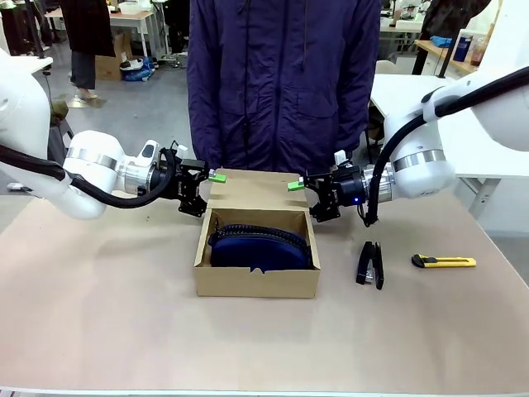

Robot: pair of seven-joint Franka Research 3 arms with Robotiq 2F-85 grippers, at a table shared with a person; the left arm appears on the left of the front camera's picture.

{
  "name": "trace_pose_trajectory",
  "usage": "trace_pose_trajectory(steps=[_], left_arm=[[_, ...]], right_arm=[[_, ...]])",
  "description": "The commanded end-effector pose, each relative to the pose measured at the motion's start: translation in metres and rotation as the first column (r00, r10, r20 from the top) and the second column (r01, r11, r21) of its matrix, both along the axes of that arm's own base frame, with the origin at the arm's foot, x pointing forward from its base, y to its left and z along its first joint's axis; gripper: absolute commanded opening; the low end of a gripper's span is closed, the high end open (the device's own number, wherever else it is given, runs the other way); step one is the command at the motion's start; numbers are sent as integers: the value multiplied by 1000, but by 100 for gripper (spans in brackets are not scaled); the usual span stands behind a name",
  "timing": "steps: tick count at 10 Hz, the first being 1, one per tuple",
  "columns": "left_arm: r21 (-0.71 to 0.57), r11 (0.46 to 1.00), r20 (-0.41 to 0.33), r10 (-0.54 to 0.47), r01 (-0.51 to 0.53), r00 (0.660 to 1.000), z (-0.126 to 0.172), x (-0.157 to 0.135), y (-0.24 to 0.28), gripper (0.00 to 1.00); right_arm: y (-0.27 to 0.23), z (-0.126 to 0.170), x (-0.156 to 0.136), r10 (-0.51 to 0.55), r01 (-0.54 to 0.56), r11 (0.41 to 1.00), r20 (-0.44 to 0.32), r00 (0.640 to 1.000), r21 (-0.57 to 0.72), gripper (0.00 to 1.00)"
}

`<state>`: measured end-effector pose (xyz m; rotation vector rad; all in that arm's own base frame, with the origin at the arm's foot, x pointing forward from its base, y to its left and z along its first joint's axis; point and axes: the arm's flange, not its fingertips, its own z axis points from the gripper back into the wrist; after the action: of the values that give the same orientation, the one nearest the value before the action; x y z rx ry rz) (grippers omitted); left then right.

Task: Pack the item into the box.
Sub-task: Close the Mailer Box.

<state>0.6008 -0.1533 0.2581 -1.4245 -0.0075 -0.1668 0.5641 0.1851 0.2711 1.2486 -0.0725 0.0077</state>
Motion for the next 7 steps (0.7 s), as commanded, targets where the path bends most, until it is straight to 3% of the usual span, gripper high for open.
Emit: trace_pose_trajectory(steps=[1,2,3,7], left_arm=[[-39,999,-6,-6,6,1000,-1,3,-1,80],[-34,999,-2,-8,8,1000,0,3,0,60],[-27,1000,1,-16,16,1000,-1,4,0,78],[-17,999,15,-40,40,999,-2,3,-3,78]], right_arm=[[1,1,9,-12,13,999,-45,999,31,80],[0,2,9,-18,19,999,-42,999,30,60],[-1,2,9,-29,29,999,-3,1000,23,75],[-2,2,7,-16,16,999,16,1000,35,75]])
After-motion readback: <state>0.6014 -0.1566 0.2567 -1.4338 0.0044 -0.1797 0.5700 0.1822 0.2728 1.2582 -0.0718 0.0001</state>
